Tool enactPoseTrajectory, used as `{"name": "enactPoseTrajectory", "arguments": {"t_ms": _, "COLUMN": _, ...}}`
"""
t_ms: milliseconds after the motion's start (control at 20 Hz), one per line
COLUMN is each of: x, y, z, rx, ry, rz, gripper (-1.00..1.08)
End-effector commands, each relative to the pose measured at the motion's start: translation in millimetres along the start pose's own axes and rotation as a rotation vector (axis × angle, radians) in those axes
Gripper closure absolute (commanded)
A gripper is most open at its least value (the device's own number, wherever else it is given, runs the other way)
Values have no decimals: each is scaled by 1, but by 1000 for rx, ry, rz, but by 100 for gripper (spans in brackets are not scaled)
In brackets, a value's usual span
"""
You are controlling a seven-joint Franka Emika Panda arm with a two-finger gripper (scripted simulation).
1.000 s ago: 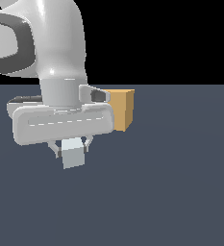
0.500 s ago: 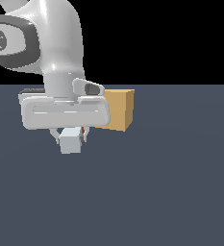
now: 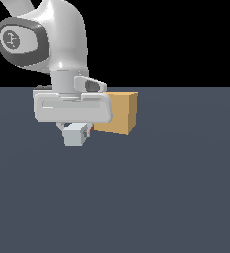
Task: Insert the peg into the horizontal hole in a box.
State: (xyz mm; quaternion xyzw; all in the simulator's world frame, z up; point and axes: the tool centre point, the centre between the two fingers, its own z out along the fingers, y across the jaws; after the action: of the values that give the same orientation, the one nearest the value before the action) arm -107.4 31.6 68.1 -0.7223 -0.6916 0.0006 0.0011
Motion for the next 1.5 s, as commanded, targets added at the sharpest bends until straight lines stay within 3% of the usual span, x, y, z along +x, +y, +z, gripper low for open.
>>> {"name": "enactPoseTrajectory", "arguments": {"t_ms": 0, "x": 10, "y": 1, "z": -4, "rx": -3, "ry": 0, "rz": 50, "gripper": 108}}
{"name": "enactPoseTrajectory", "arguments": {"t_ms": 700, "x": 52, "y": 9, "z": -16, "rx": -3, "ry": 0, "rz": 272, "gripper": 108}}
{"name": "enactPoseTrajectory", "arguments": {"t_ms": 1450, "x": 61, "y": 12, "z": -18, "rx": -1, "ry": -1, "rz": 321, "gripper": 108}}
